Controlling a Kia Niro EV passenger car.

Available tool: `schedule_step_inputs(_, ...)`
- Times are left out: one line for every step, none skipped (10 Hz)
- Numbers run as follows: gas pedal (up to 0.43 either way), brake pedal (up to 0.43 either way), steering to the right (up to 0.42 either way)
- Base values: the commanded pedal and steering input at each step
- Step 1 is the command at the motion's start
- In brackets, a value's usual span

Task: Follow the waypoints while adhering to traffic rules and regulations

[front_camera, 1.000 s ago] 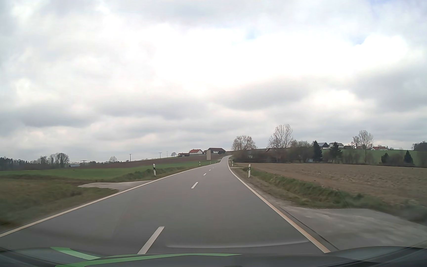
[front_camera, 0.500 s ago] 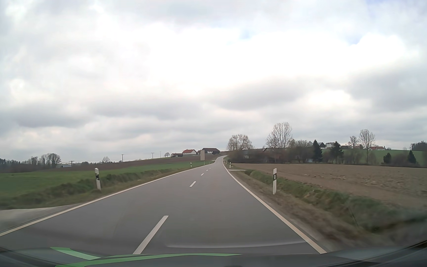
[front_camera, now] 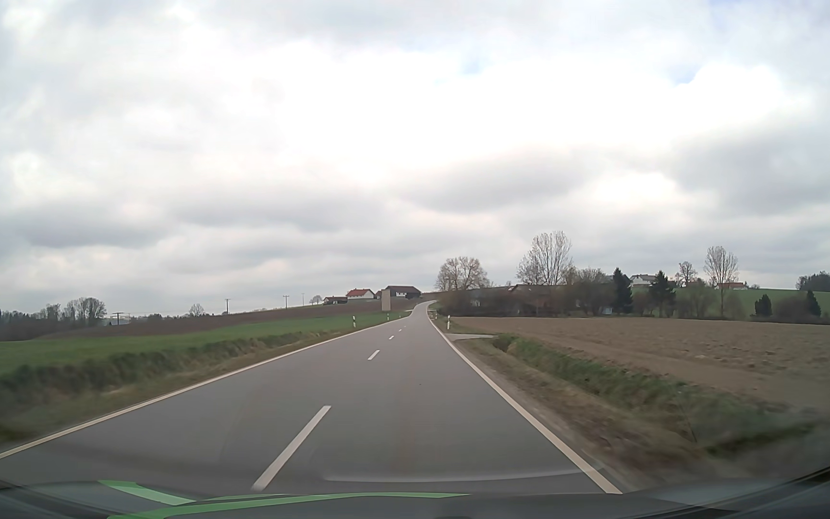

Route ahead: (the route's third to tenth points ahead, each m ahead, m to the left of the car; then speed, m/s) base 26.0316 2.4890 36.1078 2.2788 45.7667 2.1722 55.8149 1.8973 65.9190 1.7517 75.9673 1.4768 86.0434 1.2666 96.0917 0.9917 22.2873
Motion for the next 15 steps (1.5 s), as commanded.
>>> schedule_step_inputs(0.311, 0.0, 0.0)
schedule_step_inputs(0.311, 0.0, 0.0)
schedule_step_inputs(0.311, 0.0, 0.0)
schedule_step_inputs(0.311, 0.0, 0.0)
schedule_step_inputs(0.311, 0.0, 0.0)
schedule_step_inputs(0.311, 0.0, 0.0)
schedule_step_inputs(0.311, 0.0, 0.001)
schedule_step_inputs(0.311, 0.0, 0.0)
schedule_step_inputs(0.299, 0.0, 0.001)
schedule_step_inputs(0.299, 0.0, 0.001)
schedule_step_inputs(0.299, 0.0, 0.001)
schedule_step_inputs(0.287, 0.0, 0.001)
schedule_step_inputs(0.287, 0.0, 0.001)
schedule_step_inputs(0.287, 0.0, 0.002)
schedule_step_inputs(0.287, 0.0, 0.003)
